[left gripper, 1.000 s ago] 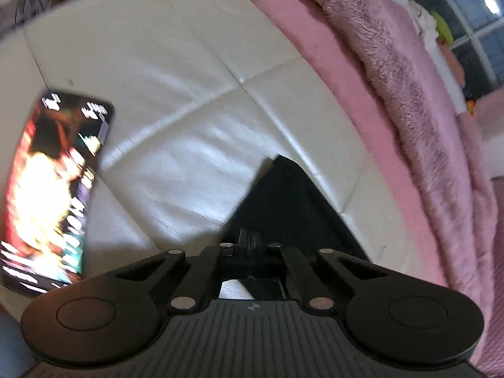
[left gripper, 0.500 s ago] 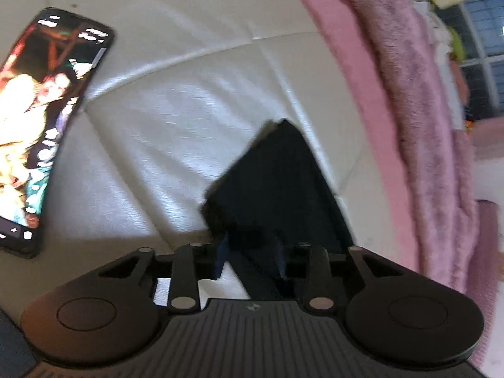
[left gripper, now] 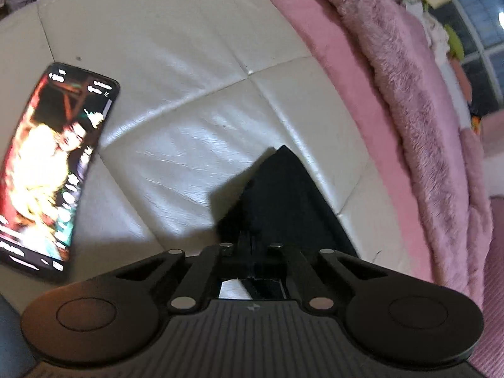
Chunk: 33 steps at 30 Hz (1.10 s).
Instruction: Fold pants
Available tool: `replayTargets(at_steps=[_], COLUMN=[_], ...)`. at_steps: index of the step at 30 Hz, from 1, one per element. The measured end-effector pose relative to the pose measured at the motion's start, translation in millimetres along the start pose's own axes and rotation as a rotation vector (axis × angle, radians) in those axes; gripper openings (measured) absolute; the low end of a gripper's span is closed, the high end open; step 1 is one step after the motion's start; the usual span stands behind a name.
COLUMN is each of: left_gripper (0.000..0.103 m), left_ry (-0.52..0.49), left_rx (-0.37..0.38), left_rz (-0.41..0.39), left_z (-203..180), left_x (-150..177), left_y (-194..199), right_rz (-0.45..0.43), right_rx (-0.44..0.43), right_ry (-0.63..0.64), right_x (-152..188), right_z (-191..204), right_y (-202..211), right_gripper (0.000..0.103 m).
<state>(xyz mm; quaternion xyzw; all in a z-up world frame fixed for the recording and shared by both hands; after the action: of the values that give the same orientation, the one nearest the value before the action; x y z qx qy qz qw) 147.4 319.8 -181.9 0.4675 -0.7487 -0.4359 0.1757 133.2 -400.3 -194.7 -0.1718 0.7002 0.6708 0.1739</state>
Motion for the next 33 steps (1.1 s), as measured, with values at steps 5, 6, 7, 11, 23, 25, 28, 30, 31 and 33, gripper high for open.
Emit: replayTargets(at_steps=[5,6,7,11,23,25,28,30,31,33], left_gripper=[0.0,0.0,0.001,0.05,0.045,0.007,0.003,0.003,0.002,0.002], left_ry=[-0.041,-0.042,-0.048,0.0,-0.003,-0.017,0.005,0.018,0.016,0.008], left_rx=[-0.031,-0.059,-0.083,-0.019,-0.047,-0.055,-0.069,-0.077,-0.084,-0.103], left_rz=[0.043,0.034,0.015,0.024,-0.074,-0.087,-0.113,-0.138,-0.154,-0.19], left_z=[11,14,16,10,-6,-8,-5,-5,-5,-3], left_x=[4,3,1,8,29,31,29,25,21,8], left_y=[-12,-13,-11,1,-11,-15,-20,-17,-15,-8], right_rz=[-0.001,0.0,0.001,0.01,-0.006,-0.01,-0.012,-0.012,-0.013,-0.013], right_rx=[0.008,0.007,0.005,0.005,-0.009,-0.011,-0.029,-0.037,-0.042,-0.067], right_ry=[0.002,0.001,0.002,0.001,0.002,0.005,0.017,0.032,0.037,0.04], right_x=[-1,-1,-1,-2,0,1,2,3,4,4], right_z=[2,2,2,1,0,0,1,4,6,12], right_y=[-2,-2,-2,-1,2,3,5,8,9,13], right_gripper=[0.039,0.039,0.039,0.039,0.039,0.039,0.036,0.033,0.032,0.027])
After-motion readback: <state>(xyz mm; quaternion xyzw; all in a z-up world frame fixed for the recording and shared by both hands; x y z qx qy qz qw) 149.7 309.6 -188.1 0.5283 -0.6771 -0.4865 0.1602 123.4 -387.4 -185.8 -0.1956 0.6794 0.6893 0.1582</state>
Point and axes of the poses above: each gripper's, at about its wrist camera, not at the fingertips, and y roughly against the way its jaws point, z to its left, x to its underside, the point moved 9 cm from there along -y, roughly the way its jaws point, and after that the axes turned 3 degrees about x, right-handed, at the moved point
